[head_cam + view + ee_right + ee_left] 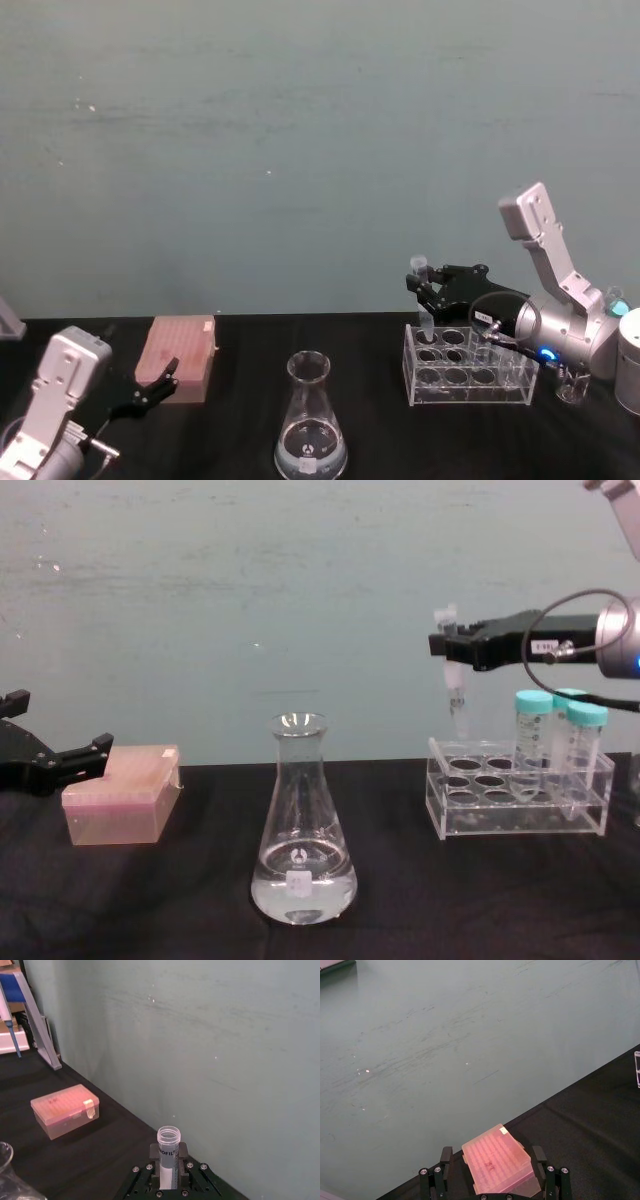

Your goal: Pour the liquid from the test tube into the beaker using one hand.

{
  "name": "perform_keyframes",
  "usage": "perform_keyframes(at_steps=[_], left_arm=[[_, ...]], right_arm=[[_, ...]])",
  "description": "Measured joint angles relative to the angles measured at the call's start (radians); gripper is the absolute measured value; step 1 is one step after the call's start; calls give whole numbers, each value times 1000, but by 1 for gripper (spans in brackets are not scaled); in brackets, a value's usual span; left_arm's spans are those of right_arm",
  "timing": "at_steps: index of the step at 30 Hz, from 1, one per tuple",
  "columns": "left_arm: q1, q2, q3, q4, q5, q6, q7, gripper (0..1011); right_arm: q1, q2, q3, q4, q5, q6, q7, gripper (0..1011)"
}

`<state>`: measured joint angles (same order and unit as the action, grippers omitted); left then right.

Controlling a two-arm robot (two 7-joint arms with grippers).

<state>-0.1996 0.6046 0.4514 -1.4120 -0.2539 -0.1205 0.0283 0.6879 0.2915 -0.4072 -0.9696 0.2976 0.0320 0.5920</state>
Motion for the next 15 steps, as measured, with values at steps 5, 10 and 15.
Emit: perform_keyframes(at_steps=[5, 10, 15], left_arm=[[0, 0, 0, 0, 0, 0, 0, 1000], [0, 0, 0, 0, 0, 0, 0, 1000], [0, 0, 0, 0, 0, 0, 0, 1000]], right_arm=[[9, -2, -13, 40, 6, -8, 11, 198], [23, -8, -25, 87, 6, -21, 23, 198], [35, -12, -32, 119, 6, -34, 32, 198]])
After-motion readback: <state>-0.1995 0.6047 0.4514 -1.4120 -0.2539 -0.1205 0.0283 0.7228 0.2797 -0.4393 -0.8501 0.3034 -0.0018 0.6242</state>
